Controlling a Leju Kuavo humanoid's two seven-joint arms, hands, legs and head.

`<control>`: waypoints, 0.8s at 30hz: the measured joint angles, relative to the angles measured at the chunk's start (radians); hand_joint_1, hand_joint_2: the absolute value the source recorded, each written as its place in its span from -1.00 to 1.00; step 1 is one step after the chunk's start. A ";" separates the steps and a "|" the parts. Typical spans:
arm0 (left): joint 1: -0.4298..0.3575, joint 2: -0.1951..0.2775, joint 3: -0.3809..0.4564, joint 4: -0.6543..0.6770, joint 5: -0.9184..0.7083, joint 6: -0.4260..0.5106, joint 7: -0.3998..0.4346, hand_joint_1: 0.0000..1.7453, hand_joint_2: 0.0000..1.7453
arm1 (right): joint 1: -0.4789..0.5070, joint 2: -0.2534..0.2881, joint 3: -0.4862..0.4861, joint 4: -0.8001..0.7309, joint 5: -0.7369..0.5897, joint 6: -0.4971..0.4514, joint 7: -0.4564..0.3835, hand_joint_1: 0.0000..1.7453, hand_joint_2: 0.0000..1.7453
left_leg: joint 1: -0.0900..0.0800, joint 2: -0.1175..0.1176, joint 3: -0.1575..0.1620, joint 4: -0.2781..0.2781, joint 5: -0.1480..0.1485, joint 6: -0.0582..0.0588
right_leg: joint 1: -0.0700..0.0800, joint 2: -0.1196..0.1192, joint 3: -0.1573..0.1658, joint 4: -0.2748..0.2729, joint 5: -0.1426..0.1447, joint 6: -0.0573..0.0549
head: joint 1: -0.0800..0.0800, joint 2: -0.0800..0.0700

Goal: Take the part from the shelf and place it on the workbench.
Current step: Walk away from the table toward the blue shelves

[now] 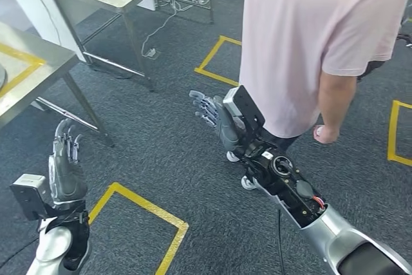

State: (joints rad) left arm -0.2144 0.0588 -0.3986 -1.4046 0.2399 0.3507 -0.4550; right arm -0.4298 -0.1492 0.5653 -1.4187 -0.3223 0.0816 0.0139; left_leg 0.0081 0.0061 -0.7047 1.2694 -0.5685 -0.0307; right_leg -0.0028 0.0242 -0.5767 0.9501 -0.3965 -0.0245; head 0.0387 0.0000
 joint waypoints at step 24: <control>-0.004 -0.001 0.000 -0.003 -0.007 -0.005 0.001 -1.00 -1.00 | -0.008 -0.001 0.008 0.000 -0.013 0.000 0.006 -1.00 -1.00 | -0.004 0.089 0.158 -0.321 0.142 0.017 | 0.004 -0.061 0.000 0.007 -0.010 0.032 | 0.030 0.000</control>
State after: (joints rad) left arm -0.2180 0.0575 -0.3983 -1.4076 0.2334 0.3461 -0.4543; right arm -0.4377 -0.1499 0.5736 -1.4191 -0.3357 0.0813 0.0201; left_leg 0.0038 0.0954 -0.5469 0.9482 -0.4269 -0.0136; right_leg 0.0012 -0.0371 -0.5769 0.9571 -0.4068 0.0078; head 0.0691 0.0000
